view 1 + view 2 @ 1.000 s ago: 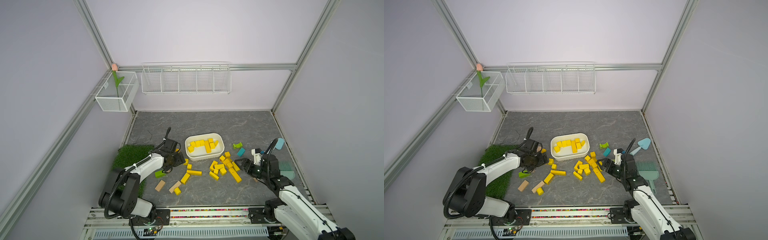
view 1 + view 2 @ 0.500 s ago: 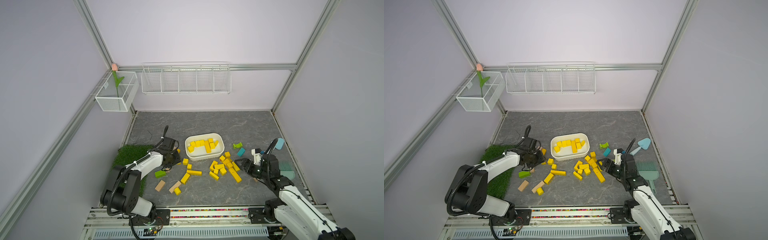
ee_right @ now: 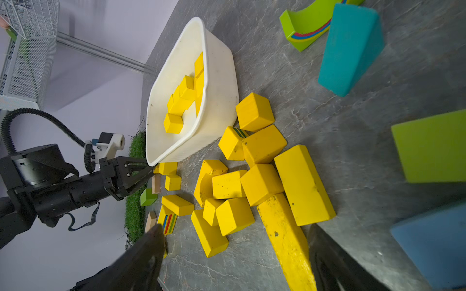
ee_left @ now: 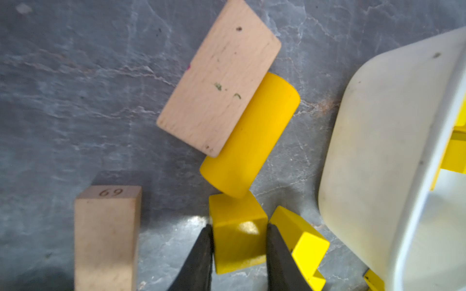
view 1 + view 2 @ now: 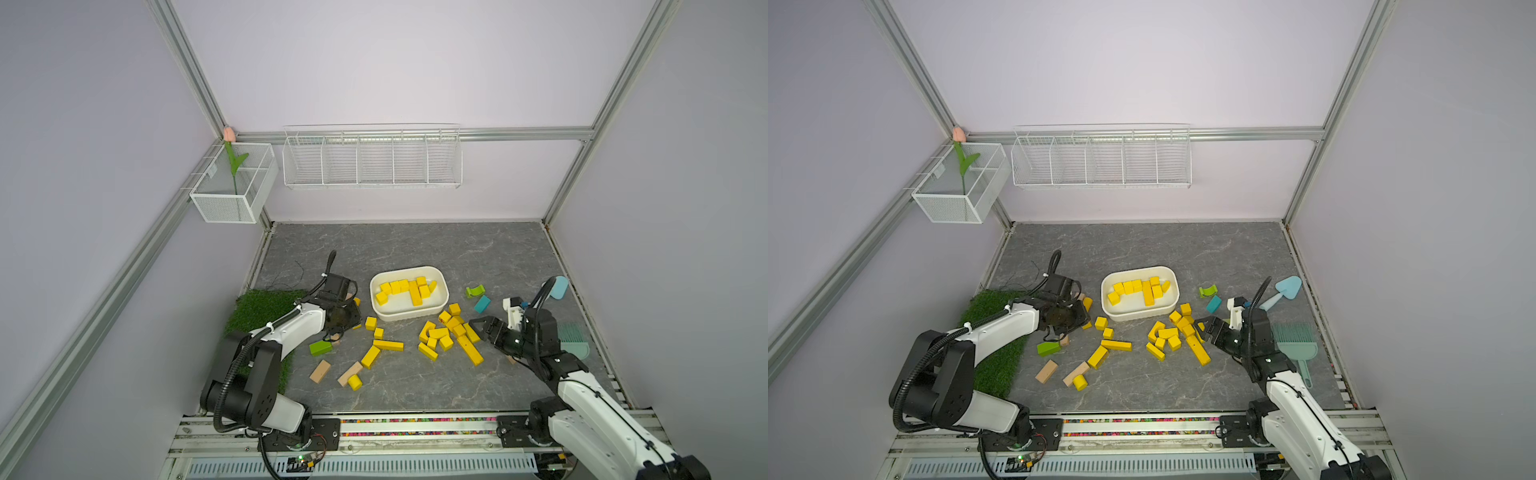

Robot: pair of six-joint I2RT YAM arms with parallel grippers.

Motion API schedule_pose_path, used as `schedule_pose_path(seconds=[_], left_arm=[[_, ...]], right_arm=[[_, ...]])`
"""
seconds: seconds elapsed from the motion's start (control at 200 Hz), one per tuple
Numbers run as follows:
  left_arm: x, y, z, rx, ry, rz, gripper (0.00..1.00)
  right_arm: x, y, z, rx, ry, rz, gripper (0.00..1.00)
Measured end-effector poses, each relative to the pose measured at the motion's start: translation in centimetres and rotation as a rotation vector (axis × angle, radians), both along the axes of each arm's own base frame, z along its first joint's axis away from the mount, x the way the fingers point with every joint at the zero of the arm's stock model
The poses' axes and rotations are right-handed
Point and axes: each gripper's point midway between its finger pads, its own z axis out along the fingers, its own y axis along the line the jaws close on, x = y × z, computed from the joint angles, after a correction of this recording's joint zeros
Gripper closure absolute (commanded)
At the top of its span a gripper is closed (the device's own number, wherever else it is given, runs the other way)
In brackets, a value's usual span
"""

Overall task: Pick out the yellow building blocks
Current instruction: Move the storage box to the center of the board.

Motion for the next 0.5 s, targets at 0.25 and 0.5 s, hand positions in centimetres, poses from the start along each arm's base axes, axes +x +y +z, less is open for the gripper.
schedule_pose_path(seconds=[0.25,0.5], left_arm=[[-0.12,0.06,0.10,-0.002,-0.007,0.001,0.80],[-0.75,0.31,0.18,-0.006,-0.013,0.004,0.95]], right_arm=[[-0.01,-0.03,0.07,0.001,-0.003,-0.002,0.11],[0.11,0.01,0.41,0.011,-0.029,-0.004,0.11]])
